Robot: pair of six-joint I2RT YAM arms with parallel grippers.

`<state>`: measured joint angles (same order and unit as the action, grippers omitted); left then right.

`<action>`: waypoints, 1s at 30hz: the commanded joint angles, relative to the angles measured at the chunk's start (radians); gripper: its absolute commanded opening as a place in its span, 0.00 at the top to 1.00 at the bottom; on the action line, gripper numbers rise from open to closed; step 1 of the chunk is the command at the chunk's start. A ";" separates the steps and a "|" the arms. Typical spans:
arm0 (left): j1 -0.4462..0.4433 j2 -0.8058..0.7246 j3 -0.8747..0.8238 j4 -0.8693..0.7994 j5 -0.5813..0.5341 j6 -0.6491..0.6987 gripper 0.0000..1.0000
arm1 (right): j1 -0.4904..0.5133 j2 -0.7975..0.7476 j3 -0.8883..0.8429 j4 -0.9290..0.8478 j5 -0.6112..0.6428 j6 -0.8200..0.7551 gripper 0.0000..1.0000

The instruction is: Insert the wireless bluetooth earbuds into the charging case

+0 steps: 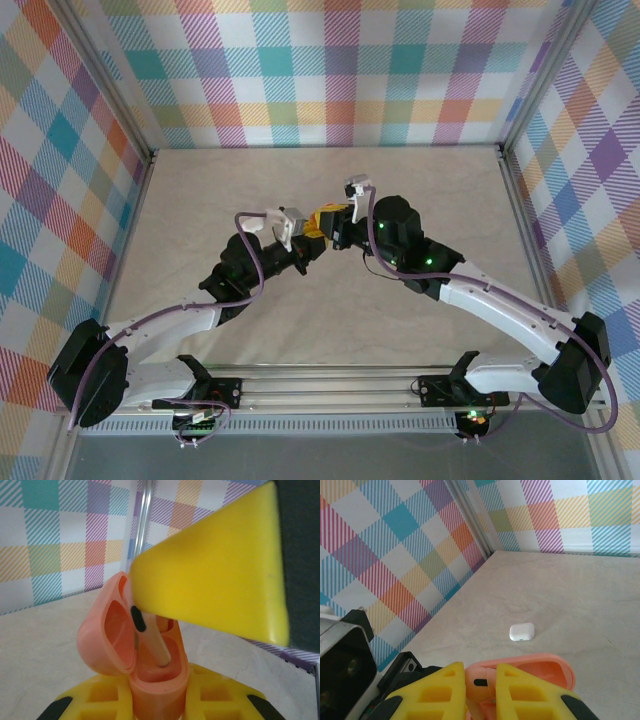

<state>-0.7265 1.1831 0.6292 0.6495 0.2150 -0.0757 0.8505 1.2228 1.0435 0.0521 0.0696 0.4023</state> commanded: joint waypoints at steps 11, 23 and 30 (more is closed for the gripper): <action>-0.013 -0.001 0.030 0.045 -0.015 -0.044 1.00 | 0.015 0.022 -0.031 0.079 0.012 -0.062 0.83; -0.014 -0.014 -0.010 0.115 0.016 -0.029 1.00 | 0.015 0.020 -0.051 0.111 0.005 -0.133 0.83; -0.014 -0.012 -0.018 0.130 0.037 -0.010 1.00 | 0.016 0.018 -0.087 0.130 -0.083 -0.150 0.80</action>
<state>-0.7261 1.1858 0.6189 0.6716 0.1921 -0.1081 0.8585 1.2381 0.9821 0.1734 0.0505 0.2733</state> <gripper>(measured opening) 0.194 0.202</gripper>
